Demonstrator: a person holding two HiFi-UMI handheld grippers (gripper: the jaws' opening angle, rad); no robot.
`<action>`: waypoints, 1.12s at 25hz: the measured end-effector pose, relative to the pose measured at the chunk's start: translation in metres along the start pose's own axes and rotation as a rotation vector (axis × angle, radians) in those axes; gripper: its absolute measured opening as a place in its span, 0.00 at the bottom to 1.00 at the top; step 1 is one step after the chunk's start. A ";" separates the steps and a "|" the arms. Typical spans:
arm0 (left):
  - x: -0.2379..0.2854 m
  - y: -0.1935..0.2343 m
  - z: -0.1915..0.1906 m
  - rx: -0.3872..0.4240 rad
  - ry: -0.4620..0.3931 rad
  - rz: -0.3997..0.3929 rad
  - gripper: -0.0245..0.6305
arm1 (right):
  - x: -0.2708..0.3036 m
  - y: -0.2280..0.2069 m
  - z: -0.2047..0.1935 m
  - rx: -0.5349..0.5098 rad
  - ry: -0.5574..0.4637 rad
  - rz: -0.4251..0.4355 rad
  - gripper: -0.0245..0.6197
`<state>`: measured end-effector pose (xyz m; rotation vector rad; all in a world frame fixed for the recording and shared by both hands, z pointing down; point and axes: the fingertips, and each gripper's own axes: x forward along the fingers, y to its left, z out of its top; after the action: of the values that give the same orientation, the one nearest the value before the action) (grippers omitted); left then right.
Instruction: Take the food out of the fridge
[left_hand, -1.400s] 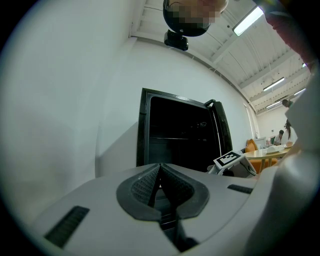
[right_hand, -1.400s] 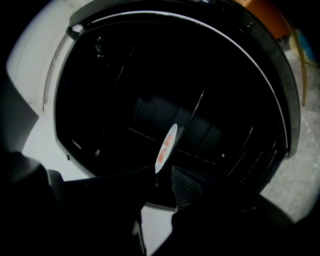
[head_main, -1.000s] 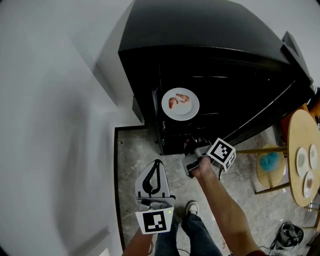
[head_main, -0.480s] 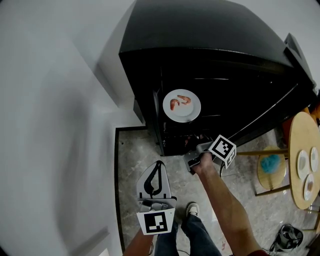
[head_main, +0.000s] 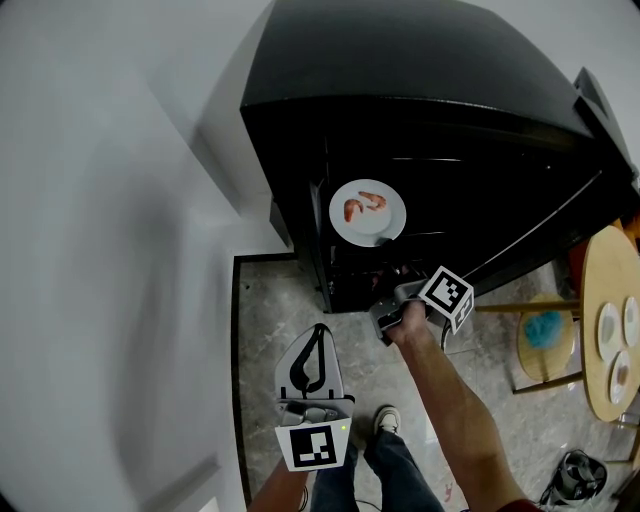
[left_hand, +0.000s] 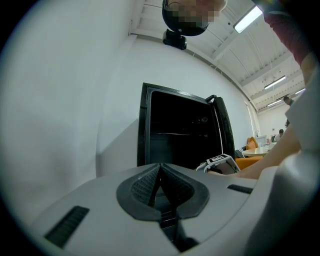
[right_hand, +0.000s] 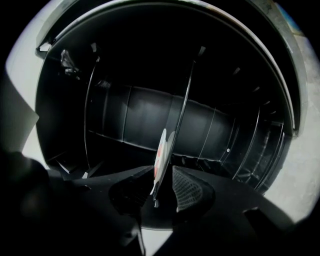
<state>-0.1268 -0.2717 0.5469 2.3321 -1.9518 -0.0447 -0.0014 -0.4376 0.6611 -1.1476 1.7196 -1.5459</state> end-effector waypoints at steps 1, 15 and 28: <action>0.000 0.001 0.000 0.001 0.002 0.001 0.06 | 0.001 0.000 0.000 0.005 -0.001 0.003 0.20; 0.001 0.003 -0.003 -0.002 0.008 0.007 0.06 | 0.011 0.005 -0.002 0.086 -0.005 0.037 0.20; 0.002 0.003 -0.003 -0.004 0.011 0.007 0.06 | 0.016 0.003 -0.005 0.165 -0.015 0.019 0.18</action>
<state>-0.1294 -0.2739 0.5507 2.3179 -1.9523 -0.0347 -0.0140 -0.4491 0.6618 -1.0540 1.5572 -1.6299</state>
